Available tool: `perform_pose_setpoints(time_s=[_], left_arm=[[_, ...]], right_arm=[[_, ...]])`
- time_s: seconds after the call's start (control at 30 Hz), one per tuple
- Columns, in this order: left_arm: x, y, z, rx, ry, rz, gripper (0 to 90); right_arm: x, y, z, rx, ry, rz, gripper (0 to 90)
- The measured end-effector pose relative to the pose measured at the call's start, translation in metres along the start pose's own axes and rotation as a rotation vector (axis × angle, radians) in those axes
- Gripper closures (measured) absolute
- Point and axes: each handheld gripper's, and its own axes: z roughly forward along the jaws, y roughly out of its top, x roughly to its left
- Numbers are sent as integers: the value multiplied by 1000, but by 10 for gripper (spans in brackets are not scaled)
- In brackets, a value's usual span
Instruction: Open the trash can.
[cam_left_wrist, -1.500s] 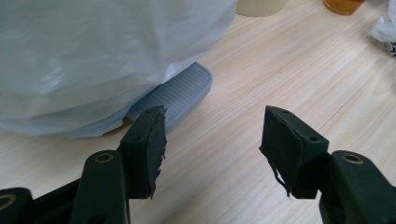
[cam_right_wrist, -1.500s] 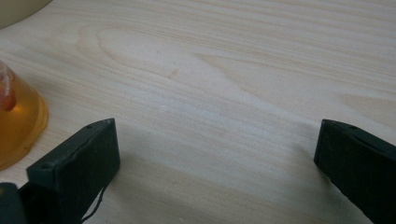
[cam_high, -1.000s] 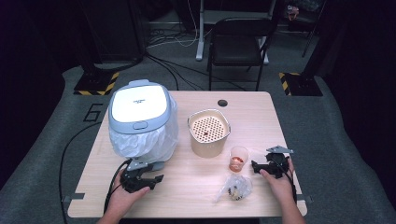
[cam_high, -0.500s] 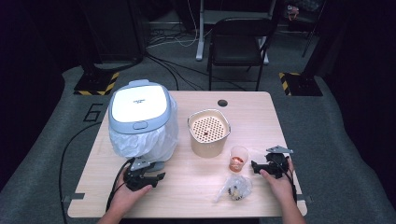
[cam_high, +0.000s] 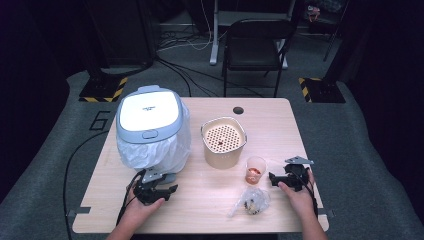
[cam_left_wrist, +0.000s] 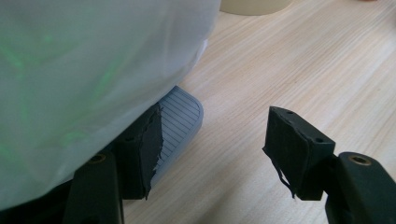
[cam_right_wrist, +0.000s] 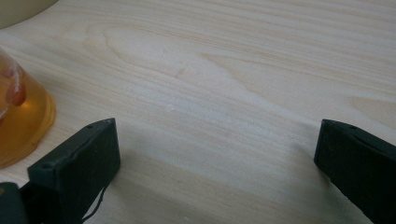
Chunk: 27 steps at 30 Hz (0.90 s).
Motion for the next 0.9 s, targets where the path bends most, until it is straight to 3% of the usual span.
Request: perform_pose_setpoints(time_s=[0.13, 0.17, 0.2, 0.3, 0.33, 0.47, 0.5, 0.6, 0.9], left_arm=[[-2, 0, 1, 29, 30, 59, 370], [0, 1, 2, 25, 29, 92, 371], [0, 0, 2, 25, 28, 74, 371], [2, -1, 2, 25, 18, 78, 374], [-2, -3, 3, 20, 25, 35, 374], [-2, -5, 7, 33, 27, 44, 374], [-1, -6, 8, 63, 31, 60, 374], [-2, -7, 9, 41, 26, 45, 374], [-2, -8, 9, 37, 28, 45, 374]], right_arm=[[0, 0, 0, 0, 0, 0, 0], [0, 0, 0, 0, 0, 0, 0], [0, 0, 0, 0, -2, -1, 0], [0, 0, 0, 0, 0, 0, 0], [0, 0, 0, 0, 0, 0, 0], [0, 0, 0, 0, 0, 0, 0], [0, 0, 0, 0, 0, 0, 0], [0, 0, 0, 0, 0, 0, 0], [0, 0, 0, 0, 0, 0, 0]])
